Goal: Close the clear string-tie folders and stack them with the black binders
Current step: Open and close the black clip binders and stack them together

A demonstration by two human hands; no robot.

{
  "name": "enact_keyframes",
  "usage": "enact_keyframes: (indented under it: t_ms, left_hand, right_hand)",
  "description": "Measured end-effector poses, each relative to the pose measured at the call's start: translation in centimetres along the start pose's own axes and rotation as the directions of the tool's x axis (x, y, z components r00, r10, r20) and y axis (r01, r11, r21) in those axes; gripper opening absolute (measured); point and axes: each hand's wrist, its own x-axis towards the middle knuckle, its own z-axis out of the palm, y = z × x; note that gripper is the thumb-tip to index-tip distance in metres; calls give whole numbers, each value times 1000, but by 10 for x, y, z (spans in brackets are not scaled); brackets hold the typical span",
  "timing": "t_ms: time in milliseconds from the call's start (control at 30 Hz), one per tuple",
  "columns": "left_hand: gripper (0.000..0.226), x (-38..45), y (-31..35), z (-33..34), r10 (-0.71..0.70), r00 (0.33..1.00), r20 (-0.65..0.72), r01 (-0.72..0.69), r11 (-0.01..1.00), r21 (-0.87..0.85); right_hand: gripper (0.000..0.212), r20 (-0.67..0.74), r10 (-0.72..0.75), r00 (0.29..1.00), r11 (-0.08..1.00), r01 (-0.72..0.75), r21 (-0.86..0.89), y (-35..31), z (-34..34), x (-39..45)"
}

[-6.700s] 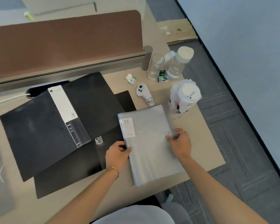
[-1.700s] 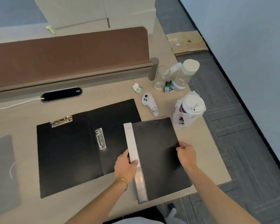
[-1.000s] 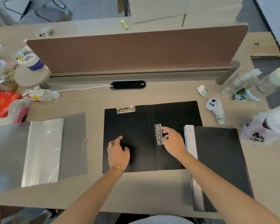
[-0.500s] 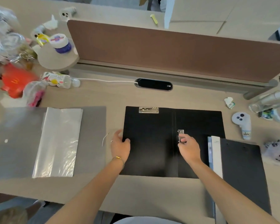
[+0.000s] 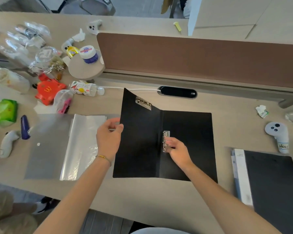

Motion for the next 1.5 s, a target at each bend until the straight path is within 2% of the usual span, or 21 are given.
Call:
enact_keyframes:
  t_ms: [67,167,300,400,533,633,733,867,967,1067,1133,1233,1400,1500]
  left_hand:
    - [26,-4,8,-8,45,998,40,-44,998,-33]
    - [24,-19,16,-2,81,978,193,-50,986,-159]
    - [27,-40,13,41,71,935,348,5,977,-212]
    - [25,-45,-8,80,2,896,445,48,994,-100]
    - [26,-44,-35,116,-140,896,421,113,990,87]
    - [30,-31,-60,136,-217,899,380,148,968,204]
    - [39,-14,-84,152,-235,899,369,137,952,273]
    - [41,-22,-54,152,-201,915,349,99,952,290]
    - [45,-22,-47,160,-216,916,337,146,964,222]
    - [41,-16,-44,165,-275,914,297,257,961,101]
    - [35,-14,-40,164,-264,910,320,263,964,49]
    - [26,-13,-29,156,-228,906,356,248,969,-9]
    - [34,-32,-5,130,-157,829,537,286,944,-166]
    - [35,-47,3,117,-103,818,566,282,929,-239]
  right_hand:
    - [41,62,-11,998,999,7,51,-10,9,0]
    - [34,79,-47,996,986,34,164,-33,2,-9]
    - [31,-30,-94,995,942,99,320,-67,-38,-31]
    - [31,-126,-68,990,922,110,370,-79,-72,-46]
    - [30,-180,28,983,916,47,399,-72,-109,-56]
    - [30,-202,169,965,892,-62,447,-52,-133,-56]
    - [24,-217,269,938,881,-148,450,-36,-145,-56]
    - [37,-243,318,917,925,-243,294,-14,-138,-41]
    - [44,-241,342,908,934,-300,193,-11,-129,-34]
    - [34,-235,337,911,939,-308,152,-10,-125,-33]
    - [27,-222,320,921,946,-299,121,-7,-124,-33]
    - [30,-214,311,926,946,-279,165,-2,-125,-36]
    - [46,-237,292,927,952,-257,169,7,-132,-46]
    - [47,-228,288,930,929,-214,301,9,-140,-50]
